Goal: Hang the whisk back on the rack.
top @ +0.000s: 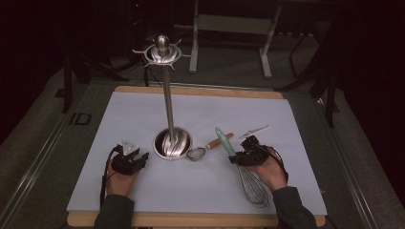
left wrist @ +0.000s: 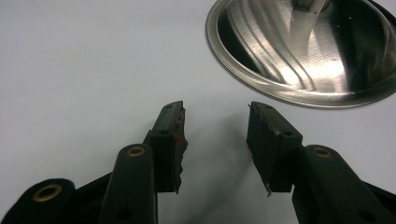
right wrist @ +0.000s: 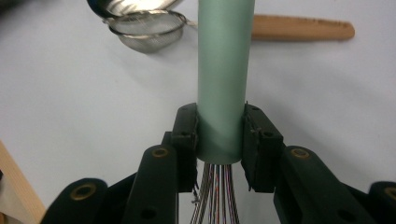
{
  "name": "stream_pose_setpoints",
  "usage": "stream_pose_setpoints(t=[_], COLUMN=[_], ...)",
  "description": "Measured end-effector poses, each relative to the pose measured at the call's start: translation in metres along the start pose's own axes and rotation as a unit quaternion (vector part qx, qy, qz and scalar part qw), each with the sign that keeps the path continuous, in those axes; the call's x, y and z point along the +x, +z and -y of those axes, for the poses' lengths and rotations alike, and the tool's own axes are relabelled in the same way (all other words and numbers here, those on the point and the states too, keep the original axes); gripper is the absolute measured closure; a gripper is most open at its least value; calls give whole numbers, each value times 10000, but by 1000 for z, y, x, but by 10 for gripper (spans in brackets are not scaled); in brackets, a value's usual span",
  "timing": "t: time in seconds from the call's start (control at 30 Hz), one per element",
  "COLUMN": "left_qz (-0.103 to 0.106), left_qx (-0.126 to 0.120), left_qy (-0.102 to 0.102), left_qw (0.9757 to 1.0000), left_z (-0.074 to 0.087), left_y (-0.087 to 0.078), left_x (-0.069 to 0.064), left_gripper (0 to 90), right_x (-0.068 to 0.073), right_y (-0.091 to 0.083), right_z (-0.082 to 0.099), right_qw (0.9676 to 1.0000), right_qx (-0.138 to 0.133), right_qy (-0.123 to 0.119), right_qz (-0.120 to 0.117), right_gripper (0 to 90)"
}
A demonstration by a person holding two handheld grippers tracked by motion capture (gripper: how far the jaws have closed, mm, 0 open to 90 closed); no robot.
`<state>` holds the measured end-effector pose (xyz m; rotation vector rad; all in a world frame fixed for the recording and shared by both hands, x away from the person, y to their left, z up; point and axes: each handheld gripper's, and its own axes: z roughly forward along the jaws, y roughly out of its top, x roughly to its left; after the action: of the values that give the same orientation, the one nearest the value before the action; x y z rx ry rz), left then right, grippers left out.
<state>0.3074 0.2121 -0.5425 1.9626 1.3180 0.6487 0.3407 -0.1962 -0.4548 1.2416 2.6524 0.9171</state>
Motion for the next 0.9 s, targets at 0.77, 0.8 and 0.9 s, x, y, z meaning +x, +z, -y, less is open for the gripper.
stream_pose_setpoints(t=[0.77, 0.8, 0.9], left_qz=[45, 50, 67], left_qx=[-49, -55, -68], left_qy=[-75, -80, -79], left_qw=[9999, 9999, 9999], left_z=[0, 0, 1], left_y=[-1, -1, -2], left_x=[1, 2, 2], left_gripper=[568, 568, 568], right_x=[25, 25, 27], right_y=[-18, -19, -20], right_z=[-14, -14, -15], right_qw=[9948, 9947, 9935], right_qx=[-854, -878, -984], right_qy=[-543, -535, -570], right_qz=[-65, -70, -69], right_gripper=[694, 694, 694])
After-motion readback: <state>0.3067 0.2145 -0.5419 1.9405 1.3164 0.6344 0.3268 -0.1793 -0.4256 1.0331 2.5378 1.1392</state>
